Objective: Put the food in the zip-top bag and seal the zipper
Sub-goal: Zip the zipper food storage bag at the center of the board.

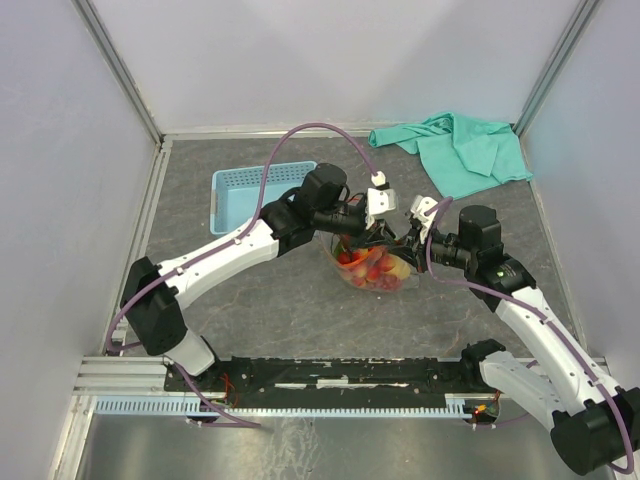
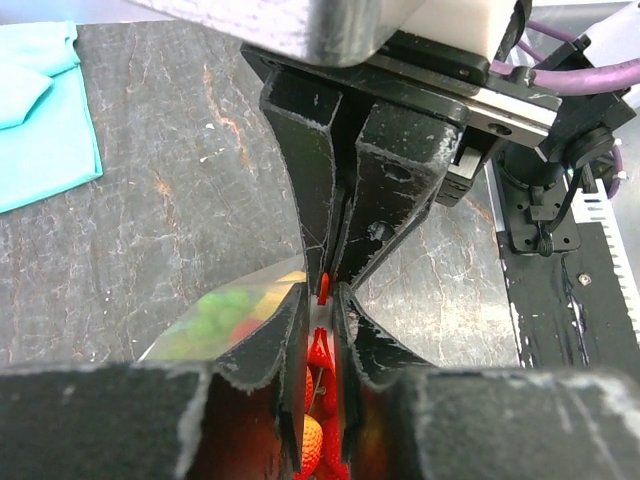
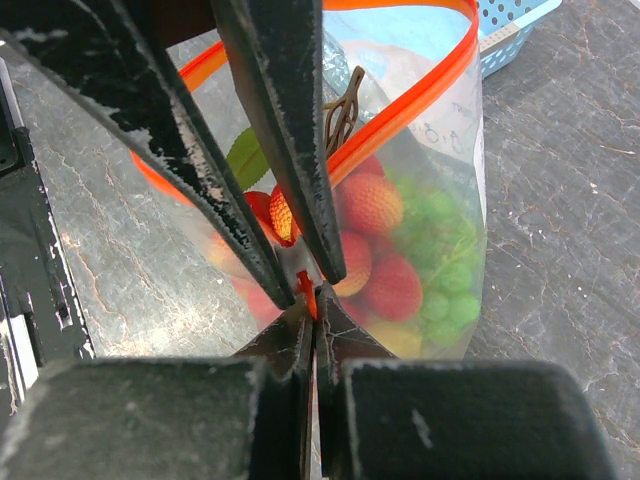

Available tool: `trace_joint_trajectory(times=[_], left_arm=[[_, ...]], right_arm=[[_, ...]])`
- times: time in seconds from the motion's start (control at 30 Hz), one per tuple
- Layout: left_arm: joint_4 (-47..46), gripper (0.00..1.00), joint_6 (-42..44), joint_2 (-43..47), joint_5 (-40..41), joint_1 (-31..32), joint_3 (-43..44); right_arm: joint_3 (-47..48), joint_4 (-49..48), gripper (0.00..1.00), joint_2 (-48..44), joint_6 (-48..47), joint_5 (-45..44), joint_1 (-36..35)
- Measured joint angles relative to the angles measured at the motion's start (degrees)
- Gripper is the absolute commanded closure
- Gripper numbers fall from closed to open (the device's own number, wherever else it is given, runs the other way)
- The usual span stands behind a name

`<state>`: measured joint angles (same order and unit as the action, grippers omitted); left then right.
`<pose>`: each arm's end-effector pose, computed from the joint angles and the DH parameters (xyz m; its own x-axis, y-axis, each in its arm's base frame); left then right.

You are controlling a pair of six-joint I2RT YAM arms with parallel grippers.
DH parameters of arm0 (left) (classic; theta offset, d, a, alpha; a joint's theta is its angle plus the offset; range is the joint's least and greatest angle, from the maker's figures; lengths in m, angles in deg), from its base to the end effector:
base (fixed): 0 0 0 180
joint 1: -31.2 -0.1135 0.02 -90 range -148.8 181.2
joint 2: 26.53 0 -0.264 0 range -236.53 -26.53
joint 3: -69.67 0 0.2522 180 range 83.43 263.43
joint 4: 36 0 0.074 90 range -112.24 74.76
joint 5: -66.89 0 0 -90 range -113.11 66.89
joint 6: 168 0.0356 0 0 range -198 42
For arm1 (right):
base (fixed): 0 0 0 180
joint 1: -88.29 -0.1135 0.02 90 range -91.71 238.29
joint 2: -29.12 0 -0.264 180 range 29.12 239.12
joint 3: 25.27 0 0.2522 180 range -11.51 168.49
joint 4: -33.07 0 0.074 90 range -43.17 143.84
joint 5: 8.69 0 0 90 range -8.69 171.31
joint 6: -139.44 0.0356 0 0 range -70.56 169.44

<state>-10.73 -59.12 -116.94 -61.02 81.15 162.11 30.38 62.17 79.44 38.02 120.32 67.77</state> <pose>0.2199 -0.2956 0.3461 0.0727 0.3102 -0.9479 0.9973 -0.0263 0.0679 0.1753 0.0895 0.2991 -0.2093 -0.2426 -0.9473 -0.8706 0.4874 0.0675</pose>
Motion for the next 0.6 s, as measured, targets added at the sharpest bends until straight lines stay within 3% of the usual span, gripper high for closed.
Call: trace_joint_trajectory(times=[0.27, 0.37, 0.6], left_arm=[[0.39, 0.97, 0.31, 0.07, -0.22, -0.68, -0.13], [0.68, 0.89, 0.31, 0.13, -0.87, -1.53, -0.33], [0.74, 0.83, 0.11, 0.15, -2.67, -2.10, -0.39]], right_arm=[[0.00, 0.24, 0.98, -0.63, 0.20, -0.33, 0.20], [-0.02, 0.24, 0.98, -1.22, 0.46, -0.42, 0.31], [0.00, 0.22, 0.98, -1.55, 1.07, -0.37, 0.39]])
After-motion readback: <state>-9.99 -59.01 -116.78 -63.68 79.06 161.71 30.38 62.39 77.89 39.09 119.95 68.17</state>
